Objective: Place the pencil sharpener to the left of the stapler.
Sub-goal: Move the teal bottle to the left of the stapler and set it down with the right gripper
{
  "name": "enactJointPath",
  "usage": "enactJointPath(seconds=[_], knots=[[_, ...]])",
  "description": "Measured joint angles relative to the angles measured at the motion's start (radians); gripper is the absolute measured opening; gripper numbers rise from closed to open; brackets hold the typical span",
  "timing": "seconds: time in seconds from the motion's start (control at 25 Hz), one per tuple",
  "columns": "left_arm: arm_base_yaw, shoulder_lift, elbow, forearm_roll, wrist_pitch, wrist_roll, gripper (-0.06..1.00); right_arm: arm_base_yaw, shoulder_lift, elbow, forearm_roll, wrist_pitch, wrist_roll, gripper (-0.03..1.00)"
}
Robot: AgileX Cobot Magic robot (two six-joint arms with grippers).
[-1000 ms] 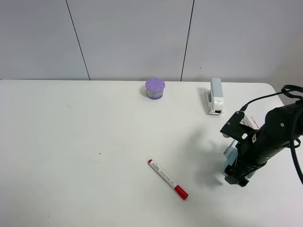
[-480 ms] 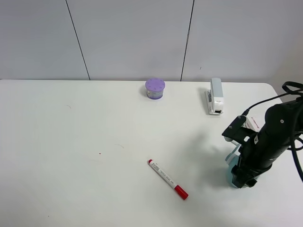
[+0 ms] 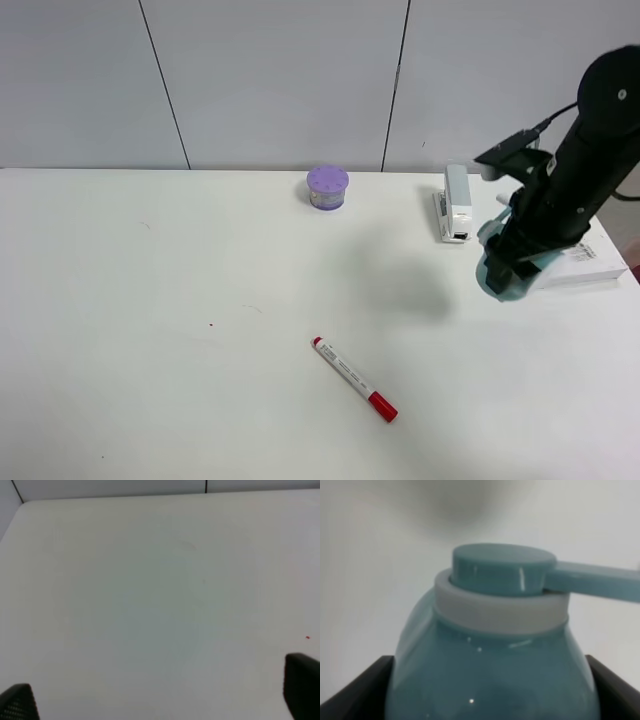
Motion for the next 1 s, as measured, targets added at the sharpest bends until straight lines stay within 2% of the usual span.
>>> enactJointPath(seconds=[0.28,0.8,1.0], knots=[[0.0,0.0,0.0,0.0,0.0,0.0,0.99,0.008,0.211,-0.244,-0.02,0.091,0.084,0.67],[0.0,0.0,0.0,0.0,0.0,0.0,0.99,0.071,0.604,-0.795,-0.053,0.133,0.099,0.67],[0.0,0.0,0.0,0.0,0.0,0.0,0.99,0.074,0.739,-0.954,-0.053,0.136,0.127,0.67]])
